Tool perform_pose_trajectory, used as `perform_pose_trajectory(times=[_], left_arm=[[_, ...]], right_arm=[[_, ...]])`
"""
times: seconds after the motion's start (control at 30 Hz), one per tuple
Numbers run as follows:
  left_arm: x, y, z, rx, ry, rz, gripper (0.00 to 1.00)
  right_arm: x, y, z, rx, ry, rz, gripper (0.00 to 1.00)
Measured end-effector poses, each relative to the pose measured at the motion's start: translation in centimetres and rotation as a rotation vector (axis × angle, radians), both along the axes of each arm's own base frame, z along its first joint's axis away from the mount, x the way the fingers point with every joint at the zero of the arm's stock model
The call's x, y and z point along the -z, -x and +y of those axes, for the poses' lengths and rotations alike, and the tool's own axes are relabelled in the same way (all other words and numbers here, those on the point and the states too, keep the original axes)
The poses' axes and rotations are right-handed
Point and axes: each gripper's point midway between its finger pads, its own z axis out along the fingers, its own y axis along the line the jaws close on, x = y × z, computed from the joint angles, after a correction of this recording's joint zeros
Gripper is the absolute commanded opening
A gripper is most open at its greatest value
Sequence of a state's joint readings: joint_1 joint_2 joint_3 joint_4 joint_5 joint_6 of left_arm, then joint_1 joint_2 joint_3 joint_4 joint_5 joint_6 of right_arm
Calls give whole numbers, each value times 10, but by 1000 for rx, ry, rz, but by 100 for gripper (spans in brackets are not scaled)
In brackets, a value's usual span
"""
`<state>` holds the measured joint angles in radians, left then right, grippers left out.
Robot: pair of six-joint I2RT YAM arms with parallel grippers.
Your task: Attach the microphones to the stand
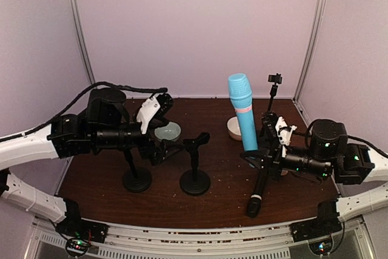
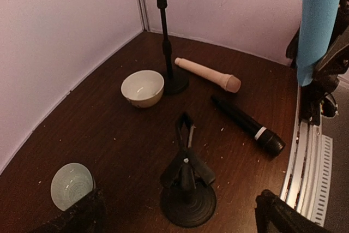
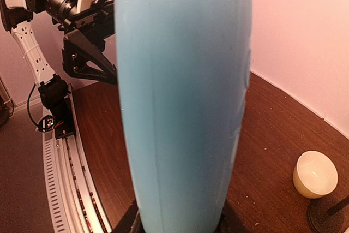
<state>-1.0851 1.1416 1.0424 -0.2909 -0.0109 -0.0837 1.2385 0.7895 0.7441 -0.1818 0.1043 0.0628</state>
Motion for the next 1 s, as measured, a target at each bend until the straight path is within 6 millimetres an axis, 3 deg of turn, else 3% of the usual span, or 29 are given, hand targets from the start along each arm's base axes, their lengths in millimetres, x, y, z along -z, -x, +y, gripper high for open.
perform_pose_trajectory(times=[0.1, 0.43, 0.7, 1.0], left_arm=[[9, -11, 0, 23, -60, 14, 97], [41, -15, -30, 137, -178, 27, 93], [57, -27, -46, 148, -229, 16, 91], [75, -39, -53, 128, -278, 9, 80]], right_arm=[[2, -8, -10, 17, 6, 18, 11], [21, -40, -35, 109, 55, 89, 11], [31, -57, -41, 149, 80, 122, 11], [41, -66, -35, 149, 114, 150, 11]])
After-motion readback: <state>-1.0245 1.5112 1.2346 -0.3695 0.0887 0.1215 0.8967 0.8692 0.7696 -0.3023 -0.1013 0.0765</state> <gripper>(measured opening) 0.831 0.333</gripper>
